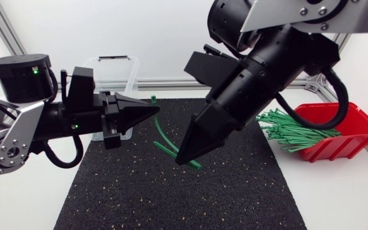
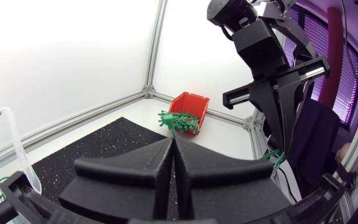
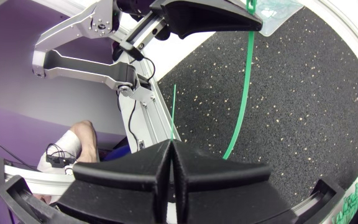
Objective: Take a green cable tie from the red box, thread the tail through the head to close it, then place it in the transparent bin on the left.
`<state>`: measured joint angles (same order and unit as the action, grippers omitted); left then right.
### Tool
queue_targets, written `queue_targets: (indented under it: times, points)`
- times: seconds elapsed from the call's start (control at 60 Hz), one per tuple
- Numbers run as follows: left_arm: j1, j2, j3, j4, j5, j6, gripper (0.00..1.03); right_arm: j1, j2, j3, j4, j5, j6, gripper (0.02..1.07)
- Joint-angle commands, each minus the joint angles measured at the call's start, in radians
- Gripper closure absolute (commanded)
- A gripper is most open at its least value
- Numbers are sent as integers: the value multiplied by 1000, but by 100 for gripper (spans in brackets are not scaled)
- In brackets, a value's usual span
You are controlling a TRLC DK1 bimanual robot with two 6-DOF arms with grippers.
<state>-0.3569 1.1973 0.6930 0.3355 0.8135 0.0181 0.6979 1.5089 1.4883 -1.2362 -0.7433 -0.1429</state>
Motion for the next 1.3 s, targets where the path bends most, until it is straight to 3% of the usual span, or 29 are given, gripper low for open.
queue_targets:
  times: [0.0, 0.217, 0.417, 0.717, 1.283]
  points:
    - [-11, 16, -27, 20, 10, -20, 100, -15, 14, 63, -49, -14, -26, 102]
    - [-14, 22, -30, 25, 10, -17, 100, -46, 57, 115, -54, -68, -12, 102]
    - [-17, 22, -36, 27, 10, -15, 100, -69, 57, 101, -9, -116, 103, 102]
    - [-24, 16, -61, 69, 9, 20, 100, -84, 5, -42, 227, -84, 391, 102]
    - [-16, 10, -84, 138, -4, 65, 100, -86, -42, -126, 247, -220, 562, 102]
